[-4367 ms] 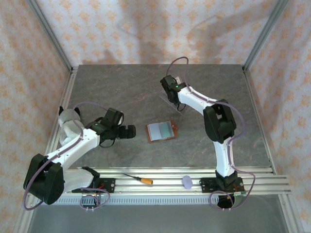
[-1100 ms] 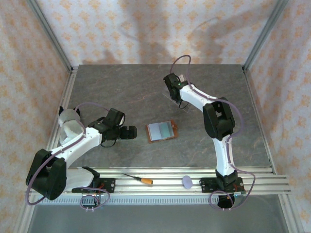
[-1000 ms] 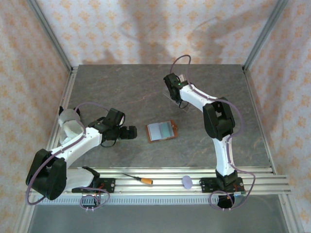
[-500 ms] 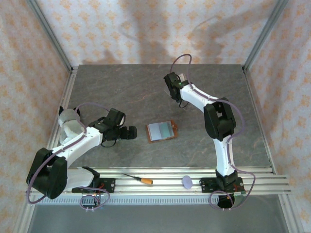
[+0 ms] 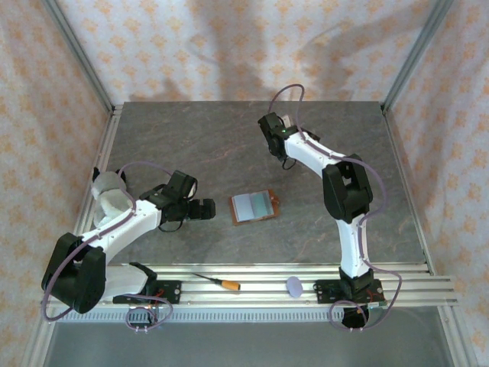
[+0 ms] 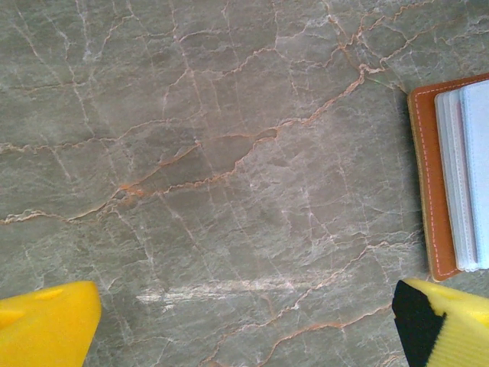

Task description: Put the credit cards into the card holder

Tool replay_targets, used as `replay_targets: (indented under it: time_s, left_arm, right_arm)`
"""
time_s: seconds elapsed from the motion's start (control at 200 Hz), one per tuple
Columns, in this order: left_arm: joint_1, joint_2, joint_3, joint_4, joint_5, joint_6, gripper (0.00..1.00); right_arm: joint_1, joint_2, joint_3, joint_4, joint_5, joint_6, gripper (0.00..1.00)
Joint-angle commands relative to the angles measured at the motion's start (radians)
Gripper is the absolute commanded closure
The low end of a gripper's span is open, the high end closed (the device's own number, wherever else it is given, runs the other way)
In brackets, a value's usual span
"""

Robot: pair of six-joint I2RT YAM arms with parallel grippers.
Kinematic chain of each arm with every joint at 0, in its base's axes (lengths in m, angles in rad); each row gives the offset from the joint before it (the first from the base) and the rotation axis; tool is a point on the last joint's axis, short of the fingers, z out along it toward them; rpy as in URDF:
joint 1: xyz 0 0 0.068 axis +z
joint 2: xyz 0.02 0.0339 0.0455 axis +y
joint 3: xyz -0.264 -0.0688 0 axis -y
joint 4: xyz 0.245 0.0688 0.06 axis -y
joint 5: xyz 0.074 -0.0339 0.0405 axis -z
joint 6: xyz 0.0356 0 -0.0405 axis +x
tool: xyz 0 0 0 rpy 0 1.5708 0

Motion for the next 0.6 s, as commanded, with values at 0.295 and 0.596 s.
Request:
replay_targets:
  time_s: [0.295, 0.596]
  left_arm:
    - [0.009, -0.032, 0.0, 0.019, 0.076, -0.04, 0.01]
    - [0.008, -0.028, -0.041, 0.17, 0.346, -0.094, 0.01]
  right_arm:
    - [-0.005, -0.172, -0.006, -0.146, -0.203, 0.145, 1.0]
    - [-0.017, -0.382, -0.128, -0.248, -0.579, 0.225, 1.0]
